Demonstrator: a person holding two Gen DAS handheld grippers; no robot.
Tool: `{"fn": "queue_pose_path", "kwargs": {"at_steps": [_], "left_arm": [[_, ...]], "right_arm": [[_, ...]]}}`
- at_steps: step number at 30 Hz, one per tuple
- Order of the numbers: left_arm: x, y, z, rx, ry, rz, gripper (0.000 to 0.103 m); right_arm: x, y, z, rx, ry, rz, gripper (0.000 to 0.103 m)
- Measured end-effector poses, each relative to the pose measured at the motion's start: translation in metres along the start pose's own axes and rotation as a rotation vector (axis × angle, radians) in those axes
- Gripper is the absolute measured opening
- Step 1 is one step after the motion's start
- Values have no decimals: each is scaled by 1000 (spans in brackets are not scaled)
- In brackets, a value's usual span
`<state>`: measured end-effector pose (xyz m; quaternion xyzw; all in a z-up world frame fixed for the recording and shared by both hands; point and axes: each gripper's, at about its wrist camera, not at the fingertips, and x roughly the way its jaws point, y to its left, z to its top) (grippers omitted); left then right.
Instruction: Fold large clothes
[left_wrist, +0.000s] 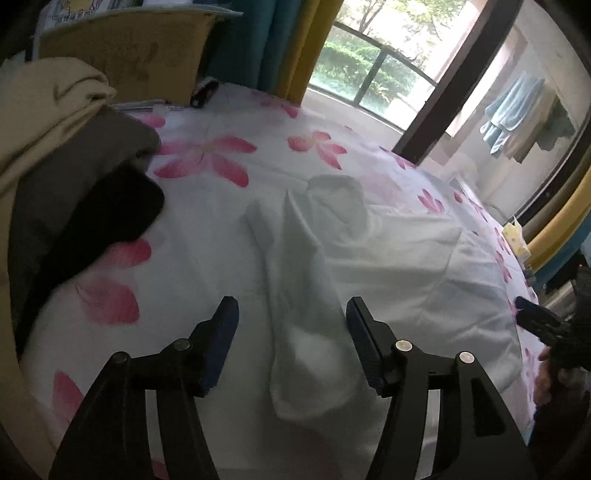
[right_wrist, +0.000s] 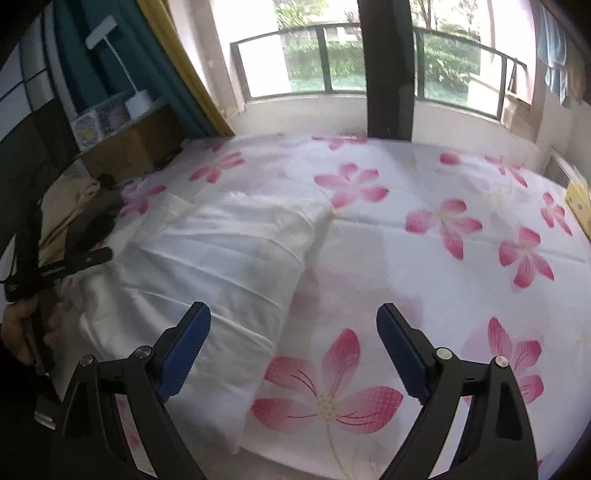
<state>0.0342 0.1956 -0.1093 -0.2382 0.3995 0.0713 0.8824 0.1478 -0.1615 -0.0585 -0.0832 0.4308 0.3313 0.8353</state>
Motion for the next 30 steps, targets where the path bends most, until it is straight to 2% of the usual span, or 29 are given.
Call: {"fn": "queue_pose_path", "kwargs": {"at_steps": [5, 7, 8, 9, 10, 11, 13, 15, 18, 22, 30], "left_arm": [[-1, -13, -9, 51, 25, -18, 65], [1, -26, -15, 113, 41, -38, 65], [3, -35, -19, 155, 51, -52, 65], [4, -41, -21, 183, 53, -53, 65], [6, -49, -24, 217, 59, -61, 65], [6, -54, -26, 235, 60, -68, 65], [12, -67, -28, 238, 89, -137, 65], [19, -83, -31, 259, 103, -171, 65], [24, -103, -35, 300, 97, -160, 65], [35, -125, -37, 303, 125, -225, 65], [43, -164, -52, 377, 175, -293, 65]], "right_arm": [[19, -2, -14, 25, 55, 115, 91], [23, -3, -21, 42, 57, 139, 87], [27, -5, -25, 81, 57, 165, 82], [28, -5, -27, 100, 58, 188, 63], [30, -4, -30, 117, 56, 220, 39], [31, -1, -33, 123, 54, 244, 38], [30, 1, -37, 117, 30, 241, 32], [30, -9, -41, 163, 27, 281, 26], [24, -13, -42, 153, 24, 257, 23], [11, -18, -48, 135, 17, 197, 23], [-20, -55, -67, 190, 0, 93, 22]]}}
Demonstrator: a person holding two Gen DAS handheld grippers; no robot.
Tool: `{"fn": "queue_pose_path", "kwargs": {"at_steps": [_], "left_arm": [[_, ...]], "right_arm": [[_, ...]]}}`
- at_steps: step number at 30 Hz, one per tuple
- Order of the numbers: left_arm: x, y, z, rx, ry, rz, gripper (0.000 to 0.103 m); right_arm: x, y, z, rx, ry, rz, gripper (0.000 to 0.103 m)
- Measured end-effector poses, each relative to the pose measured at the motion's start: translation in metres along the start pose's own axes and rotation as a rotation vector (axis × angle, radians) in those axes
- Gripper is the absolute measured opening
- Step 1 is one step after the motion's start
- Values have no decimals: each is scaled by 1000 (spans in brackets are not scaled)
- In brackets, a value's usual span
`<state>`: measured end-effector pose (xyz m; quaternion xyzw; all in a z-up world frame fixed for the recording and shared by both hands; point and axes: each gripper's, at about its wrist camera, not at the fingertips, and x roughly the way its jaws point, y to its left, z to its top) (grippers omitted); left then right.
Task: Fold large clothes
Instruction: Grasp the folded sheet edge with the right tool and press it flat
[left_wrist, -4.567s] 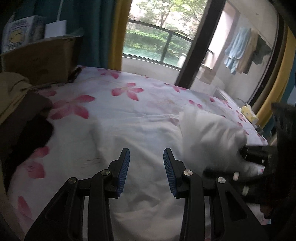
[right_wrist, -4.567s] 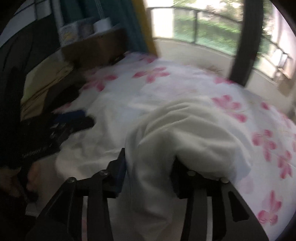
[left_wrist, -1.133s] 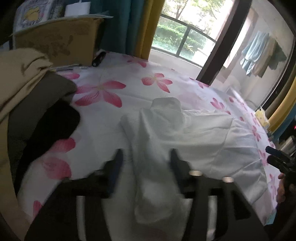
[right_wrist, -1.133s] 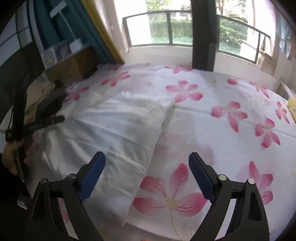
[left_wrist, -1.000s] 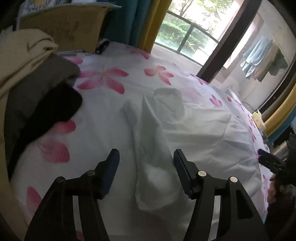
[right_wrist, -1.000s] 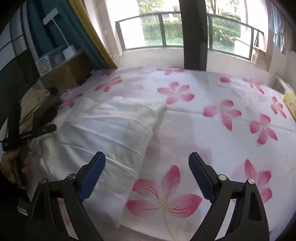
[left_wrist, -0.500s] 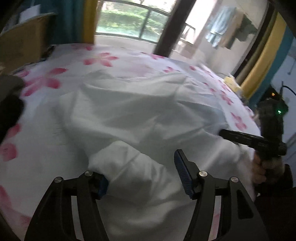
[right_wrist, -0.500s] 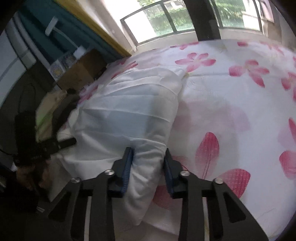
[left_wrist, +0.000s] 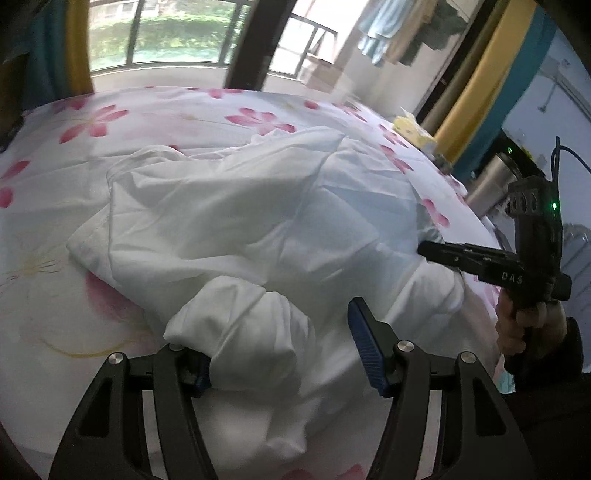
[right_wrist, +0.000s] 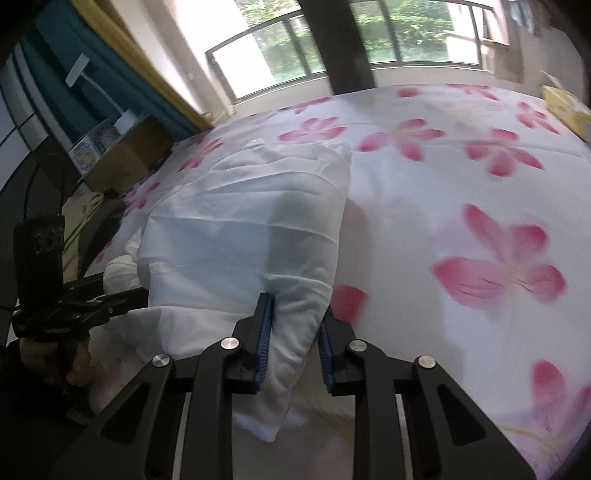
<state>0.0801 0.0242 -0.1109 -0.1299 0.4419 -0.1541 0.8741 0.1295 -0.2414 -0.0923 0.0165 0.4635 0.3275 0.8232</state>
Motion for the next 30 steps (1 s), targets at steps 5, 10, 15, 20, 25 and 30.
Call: {"fn": "queue_pose_path", "kwargs": {"at_steps": [5, 10, 15, 20, 25, 30], "left_arm": [[-2, -6, -3, 12, 24, 9, 65], [-23, 3, -7, 7, 17, 48, 65], [-44, 19, -5, -23, -14, 106, 65], [-58, 34, 6, -83, -87, 138, 67], [-58, 60, 14, -220, -135, 125, 72], [-36, 87, 14, -356, -105, 135, 74]], "right_arm": [[-22, -17, -9, 18, -16, -83, 16], [-36, -32, -11, 47, -22, -69, 16], [-41, -26, -2, 26, -35, -37, 18], [-42, -21, 16, -5, -54, -30, 65], [-46, -25, 31, 2, -86, -18, 66], [-39, -37, 40, 41, -91, -22, 66]]}}
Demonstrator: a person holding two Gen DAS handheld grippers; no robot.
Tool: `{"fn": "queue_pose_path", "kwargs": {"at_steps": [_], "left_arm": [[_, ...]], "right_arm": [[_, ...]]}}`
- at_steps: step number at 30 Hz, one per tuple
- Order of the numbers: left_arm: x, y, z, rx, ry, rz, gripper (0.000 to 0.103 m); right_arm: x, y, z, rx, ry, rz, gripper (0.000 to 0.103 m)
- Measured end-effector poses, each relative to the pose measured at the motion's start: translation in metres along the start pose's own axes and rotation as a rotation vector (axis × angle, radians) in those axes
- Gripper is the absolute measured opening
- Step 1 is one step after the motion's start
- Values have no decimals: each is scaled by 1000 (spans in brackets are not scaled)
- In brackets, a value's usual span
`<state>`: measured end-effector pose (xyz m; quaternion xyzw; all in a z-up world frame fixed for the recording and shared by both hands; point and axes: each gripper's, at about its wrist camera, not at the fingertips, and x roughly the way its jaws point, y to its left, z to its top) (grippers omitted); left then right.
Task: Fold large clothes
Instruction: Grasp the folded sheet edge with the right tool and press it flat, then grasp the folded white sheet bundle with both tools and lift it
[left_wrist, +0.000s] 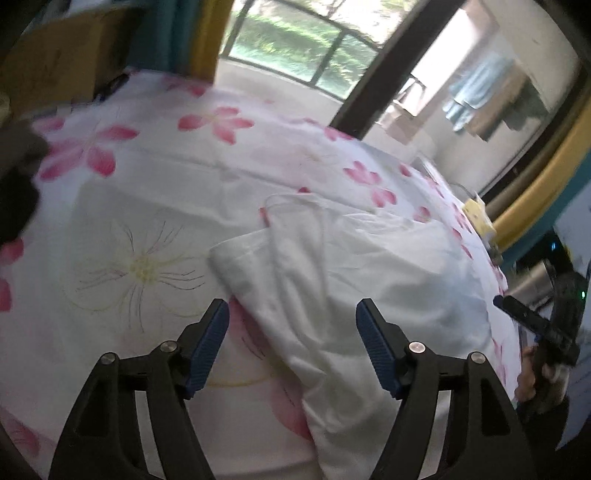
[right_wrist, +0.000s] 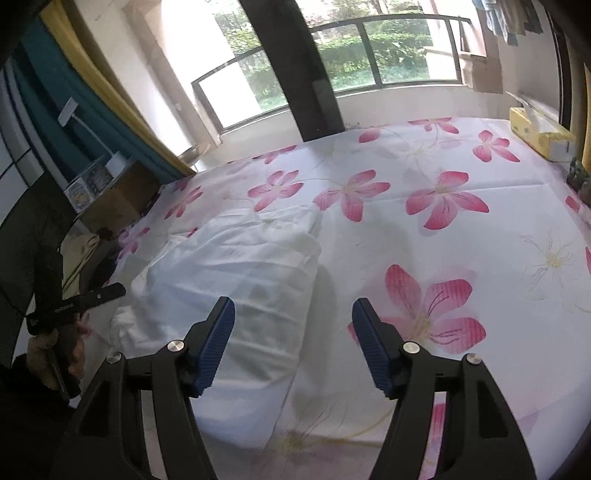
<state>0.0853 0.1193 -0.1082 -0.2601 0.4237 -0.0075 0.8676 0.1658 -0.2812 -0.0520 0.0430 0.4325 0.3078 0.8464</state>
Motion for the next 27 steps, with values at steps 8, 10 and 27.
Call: {"fn": "queue_pose_path", "kwargs": {"at_steps": [8, 10, 27], "left_arm": [[22, -18, 6, 59, 54, -108, 87], [28, -23, 6, 62, 88, -185, 87], [63, -81, 5, 158, 163, -264, 87]], "right_arm": [[28, 0, 8, 2, 46, 27, 66], [36, 0, 9, 2, 62, 28, 66], [84, 36, 4, -147, 131, -30, 60]]}}
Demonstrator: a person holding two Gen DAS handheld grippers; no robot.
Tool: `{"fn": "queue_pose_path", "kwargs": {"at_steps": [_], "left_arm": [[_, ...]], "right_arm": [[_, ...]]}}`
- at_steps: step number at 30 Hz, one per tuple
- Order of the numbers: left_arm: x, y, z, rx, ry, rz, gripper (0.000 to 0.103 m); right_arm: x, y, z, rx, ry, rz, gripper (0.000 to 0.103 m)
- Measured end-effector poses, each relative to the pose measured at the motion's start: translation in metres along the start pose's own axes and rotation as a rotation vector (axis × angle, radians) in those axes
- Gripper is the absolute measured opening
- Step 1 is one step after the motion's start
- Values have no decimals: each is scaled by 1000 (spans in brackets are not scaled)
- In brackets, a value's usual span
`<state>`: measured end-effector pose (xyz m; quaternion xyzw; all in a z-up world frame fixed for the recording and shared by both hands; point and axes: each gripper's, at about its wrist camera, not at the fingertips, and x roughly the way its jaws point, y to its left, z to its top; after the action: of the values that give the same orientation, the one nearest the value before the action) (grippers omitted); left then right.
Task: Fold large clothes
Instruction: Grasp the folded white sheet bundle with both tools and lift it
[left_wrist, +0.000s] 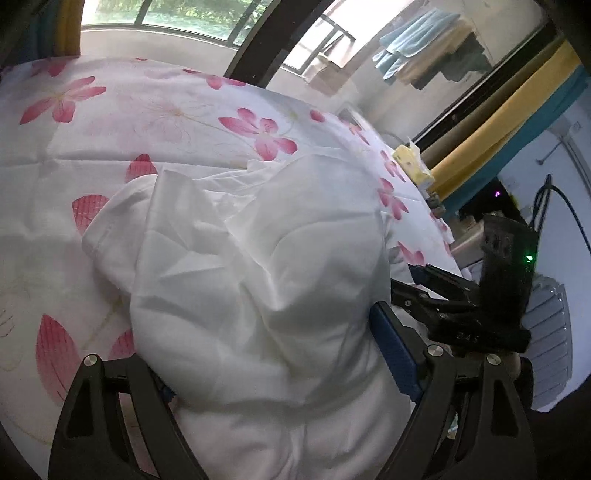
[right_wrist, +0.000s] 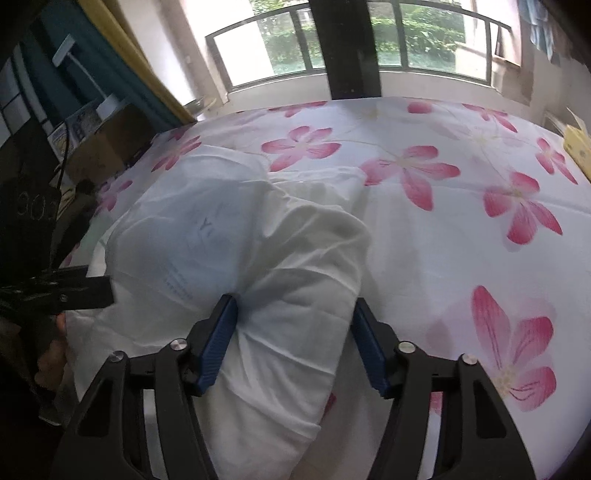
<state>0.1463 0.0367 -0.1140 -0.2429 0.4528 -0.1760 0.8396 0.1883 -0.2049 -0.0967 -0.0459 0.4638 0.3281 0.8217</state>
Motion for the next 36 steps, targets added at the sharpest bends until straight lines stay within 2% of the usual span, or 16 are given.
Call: {"fn": "queue_pose_path", "kwargs": {"at_steps": [4, 7, 11, 14, 17, 19, 21, 30, 36], "left_arm": [[0, 1, 0, 6, -2, -9, 85], [1, 4, 0, 11, -8, -4, 77], [4, 7, -1, -12, -20, -21, 55], [7, 4, -3, -4, -25, -16, 48], [6, -2, -3, 21, -32, 3, 42], [5, -6, -2, 37, -41, 10, 38], [3, -10, -2, 52, -48, 9, 33], [-8, -26, -4, 79, -82, -27, 29], [-15, -46, -4, 146, -103, -24, 28]], "right_arm": [[1, -1, -1, -3, -9, 10, 60], [1, -1, -2, 0, -15, 18, 58], [1, -1, -3, 5, -17, 45, 55], [1, 1, -3, 2, -17, 54, 52], [0, 1, -4, 10, -26, 66, 42], [-2, -1, -5, 33, -42, 80, 31], [-4, -1, -5, 44, -54, 86, 27], [-22, 5, -4, 9, -94, 76, 21], [-42, 3, -6, 6, -137, 64, 20]]}}
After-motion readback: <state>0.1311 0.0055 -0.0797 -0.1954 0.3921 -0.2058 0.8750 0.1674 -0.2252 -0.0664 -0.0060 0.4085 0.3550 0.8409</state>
